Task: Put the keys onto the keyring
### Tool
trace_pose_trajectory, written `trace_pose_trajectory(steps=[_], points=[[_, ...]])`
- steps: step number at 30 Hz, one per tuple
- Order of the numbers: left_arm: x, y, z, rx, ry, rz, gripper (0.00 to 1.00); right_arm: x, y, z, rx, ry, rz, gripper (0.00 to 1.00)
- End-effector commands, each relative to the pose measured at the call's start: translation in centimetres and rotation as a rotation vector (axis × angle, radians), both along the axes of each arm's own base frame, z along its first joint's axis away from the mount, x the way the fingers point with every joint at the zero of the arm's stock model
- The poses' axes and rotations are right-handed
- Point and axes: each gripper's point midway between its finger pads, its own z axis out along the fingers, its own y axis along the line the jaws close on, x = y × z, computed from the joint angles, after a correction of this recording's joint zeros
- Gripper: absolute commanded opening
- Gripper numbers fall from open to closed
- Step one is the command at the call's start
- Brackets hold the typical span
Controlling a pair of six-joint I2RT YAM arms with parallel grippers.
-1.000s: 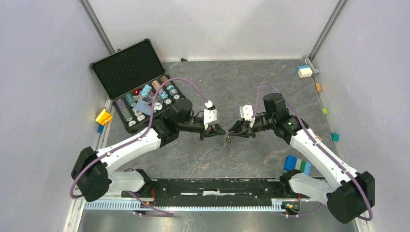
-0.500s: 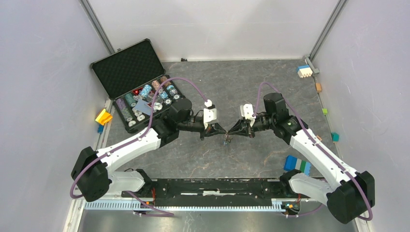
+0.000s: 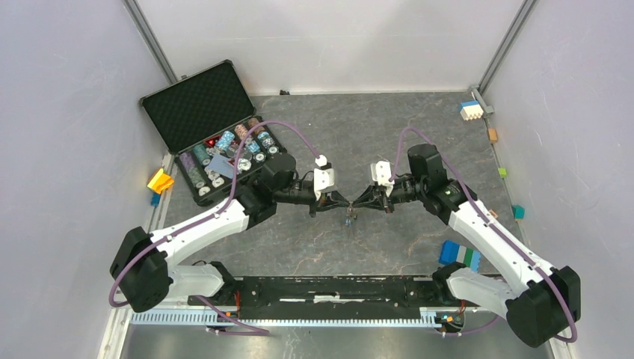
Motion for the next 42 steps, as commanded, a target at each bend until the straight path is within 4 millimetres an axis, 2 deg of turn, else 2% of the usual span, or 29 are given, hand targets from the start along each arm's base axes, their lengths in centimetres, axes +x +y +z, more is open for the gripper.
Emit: trace_pose_trajectory(steps=[1,6,10,19,28,34,42], points=[[-0.2,0.1,1.1,-0.031,-0.062,-0.032,0.04,1.1,-0.4,1.2,-0.005,-0.092,-0.051,0.0],[0.2,0.3,0.6,0.02,-0.125,-0.051,0.17,1.5,-0.5,0.7,-0.07,-0.129,-0.079,0.0],[0.5,0.8,0.0,0.063,-0.173,-0.052,0.24,1.5,-0.6,-0.2,-0.141,-0.149,-0.086,0.0],[0.4,0.4,0.6,0.049,-0.228,-0.095,0.42,0.7,0.5,-0.7,-0.185,-0.17,-0.058,0.0],[-0.4,0.0,-0.1,0.013,-0.264,-0.166,0.44,0.5,1.5,-0.6,-0.18,-0.163,-0.039,0.0],[-0.4,-0.4,-0.2,-0.003,-0.237,-0.17,0.36,0.4,1.7,-0.6,-0.174,-0.158,-0.038,0.0],[-0.4,-0.5,-0.9,0.009,-0.216,-0.172,0.35,0.3,1.7,-0.5,-0.168,-0.152,-0.038,0.0]])
